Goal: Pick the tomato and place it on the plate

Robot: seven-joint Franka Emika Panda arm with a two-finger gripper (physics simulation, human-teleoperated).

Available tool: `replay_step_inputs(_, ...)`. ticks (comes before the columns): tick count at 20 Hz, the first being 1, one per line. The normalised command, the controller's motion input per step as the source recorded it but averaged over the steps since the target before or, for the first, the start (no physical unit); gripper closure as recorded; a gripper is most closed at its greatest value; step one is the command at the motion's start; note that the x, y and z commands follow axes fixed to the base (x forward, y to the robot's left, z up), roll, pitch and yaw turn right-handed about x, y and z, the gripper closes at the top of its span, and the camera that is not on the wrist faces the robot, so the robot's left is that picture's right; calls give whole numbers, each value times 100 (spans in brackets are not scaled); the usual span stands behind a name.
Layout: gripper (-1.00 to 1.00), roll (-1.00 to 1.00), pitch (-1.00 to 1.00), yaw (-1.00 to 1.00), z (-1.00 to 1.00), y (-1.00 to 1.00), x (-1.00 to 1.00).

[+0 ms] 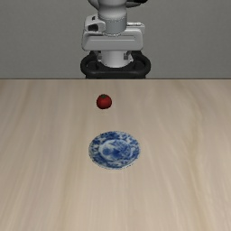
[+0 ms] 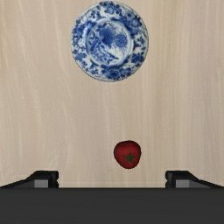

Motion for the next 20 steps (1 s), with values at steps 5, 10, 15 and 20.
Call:
replay_step_inputs(5,-100,0,0,0,0,-20,-80)
replay_step_inputs(10,-100,0,0,0,-40,-40,20)
replay_step_inputs(15,-100,0,0,0,-100,0,0)
replay_step_inputs(20,-100,0,0,0,-100,0,0)
